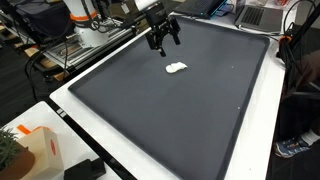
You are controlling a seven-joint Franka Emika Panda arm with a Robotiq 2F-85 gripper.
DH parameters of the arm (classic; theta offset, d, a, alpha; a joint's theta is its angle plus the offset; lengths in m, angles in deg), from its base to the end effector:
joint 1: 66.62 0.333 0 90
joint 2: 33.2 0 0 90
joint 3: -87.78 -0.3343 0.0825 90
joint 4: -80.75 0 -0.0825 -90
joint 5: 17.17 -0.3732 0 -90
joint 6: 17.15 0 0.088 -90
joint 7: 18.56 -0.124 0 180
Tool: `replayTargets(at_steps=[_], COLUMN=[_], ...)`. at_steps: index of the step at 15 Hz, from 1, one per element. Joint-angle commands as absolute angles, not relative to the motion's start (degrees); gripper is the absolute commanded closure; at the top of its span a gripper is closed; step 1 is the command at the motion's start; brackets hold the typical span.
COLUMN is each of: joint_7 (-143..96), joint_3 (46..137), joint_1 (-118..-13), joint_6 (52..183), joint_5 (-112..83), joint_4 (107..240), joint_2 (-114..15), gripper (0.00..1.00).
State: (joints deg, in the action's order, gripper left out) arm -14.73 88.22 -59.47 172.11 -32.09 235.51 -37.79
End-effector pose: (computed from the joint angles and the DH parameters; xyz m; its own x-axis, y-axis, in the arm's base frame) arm 0.4527 0.0255 0.2746 0.8661 -0.0881 0.4920 -0.0686 -0.9960 -0.0575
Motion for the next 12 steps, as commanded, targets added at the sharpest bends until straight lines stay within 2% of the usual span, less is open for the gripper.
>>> replayTargets(at_steps=[1, 7, 8, 12], joint_7=[-18.26, -14.00, -15.72, -15.05], joint_3=[87.64, 87.20, 88.13, 87.81], joint_1=[-61.89, -63.77, -62.77, -63.11], joint_6=[162.37, 149.84, 153.67, 151.13], joint_5=[-27.26, -34.12, -31.07, -32.89], joint_4=[232.01, 225.04, 227.04, 225.25], joint_2=[-37.26, -38.60, -38.35, -38.37], gripper=[0.00, 0.00, 0.00, 0.00])
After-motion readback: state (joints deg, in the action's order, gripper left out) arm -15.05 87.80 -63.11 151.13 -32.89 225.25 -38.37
